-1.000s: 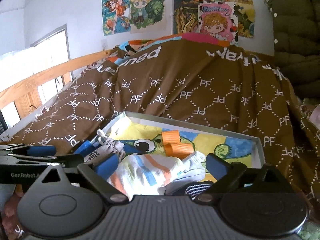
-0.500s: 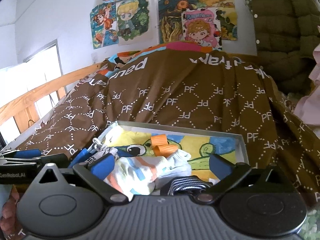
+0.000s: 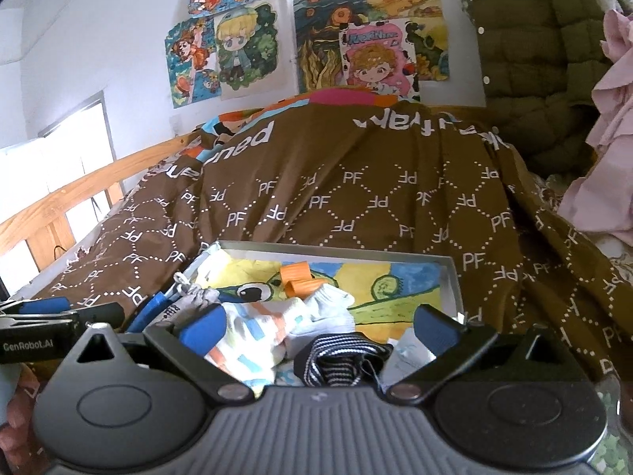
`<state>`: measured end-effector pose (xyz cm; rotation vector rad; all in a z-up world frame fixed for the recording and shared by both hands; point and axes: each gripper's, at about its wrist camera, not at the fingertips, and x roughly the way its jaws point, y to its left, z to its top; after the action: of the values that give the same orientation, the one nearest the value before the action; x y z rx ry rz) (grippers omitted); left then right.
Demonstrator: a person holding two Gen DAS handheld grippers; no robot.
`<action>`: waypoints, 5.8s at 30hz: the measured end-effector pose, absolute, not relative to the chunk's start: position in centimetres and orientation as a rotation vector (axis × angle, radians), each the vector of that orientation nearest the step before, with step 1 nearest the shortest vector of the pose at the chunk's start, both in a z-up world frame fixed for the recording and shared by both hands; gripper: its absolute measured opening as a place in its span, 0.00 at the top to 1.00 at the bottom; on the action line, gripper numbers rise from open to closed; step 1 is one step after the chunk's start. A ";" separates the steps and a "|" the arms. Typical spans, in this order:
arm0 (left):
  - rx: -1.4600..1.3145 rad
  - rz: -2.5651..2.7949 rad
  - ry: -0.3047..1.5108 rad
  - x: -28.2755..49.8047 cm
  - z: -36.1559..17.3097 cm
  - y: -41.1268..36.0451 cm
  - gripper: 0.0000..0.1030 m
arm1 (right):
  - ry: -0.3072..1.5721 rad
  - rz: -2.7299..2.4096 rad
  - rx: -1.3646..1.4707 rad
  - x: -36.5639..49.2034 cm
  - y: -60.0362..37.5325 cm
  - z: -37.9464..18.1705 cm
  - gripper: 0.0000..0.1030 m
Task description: Organize soft objects
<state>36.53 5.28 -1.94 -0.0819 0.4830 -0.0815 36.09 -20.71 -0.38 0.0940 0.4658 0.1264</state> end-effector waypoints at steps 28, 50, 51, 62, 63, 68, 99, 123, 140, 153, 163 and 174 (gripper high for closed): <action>-0.044 0.087 0.466 32.3 -1.4 4.7 0.01 | 0.430 0.147 0.114 33.0 -20.8 -0.2 0.00; -0.088 0.136 0.479 29.6 -1.2 4.1 0.01 | 0.373 0.164 0.082 29.8 -21.1 1.2 0.00; -0.089 0.142 0.477 29.4 -1.2 4.1 0.01 | 0.370 0.166 0.081 29.6 -21.1 1.3 0.00; -0.057 0.172 0.465 25.1 0.4 4.1 0.01 | 0.341 0.180 0.092 26.4 -20.5 2.4 0.00; -0.057 0.176 0.461 24.6 0.6 4.0 0.01 | 0.336 0.180 0.093 26.0 -20.5 2.6 0.00; -0.065 0.187 0.444 21.8 1.7 3.2 0.01 | 0.318 0.177 0.085 23.6 -20.4 3.3 0.00; -0.112 0.096 0.346 12.9 0.9 1.7 0.01 | 0.247 0.092 0.061 13.2 -21.7 1.5 0.00; -0.100 0.091 0.544 12.3 -3.2 0.9 0.01 | 0.331 0.062 0.071 9.7 -22.4 -3.9 0.00; -0.063 0.061 0.498 9.6 -2.7 1.1 0.01 | 0.329 0.046 0.087 7.7 -21.7 -3.0 0.00; -0.036 0.036 0.500 9.0 -2.7 0.8 0.01 | 0.371 0.016 0.077 7.3 -21.8 -3.6 0.00; 0.108 0.071 0.479 9.0 -3.2 -0.3 0.01 | 0.376 0.004 0.100 7.8 -21.6 -4.5 0.00; 0.040 0.136 0.513 9.4 -4.0 0.7 0.01 | 0.404 -0.027 0.102 8.5 -21.0 -5.9 0.00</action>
<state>9.35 0.68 -3.99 0.0398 0.5126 0.1359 8.47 -21.03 -5.87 0.1016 0.4037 -0.0275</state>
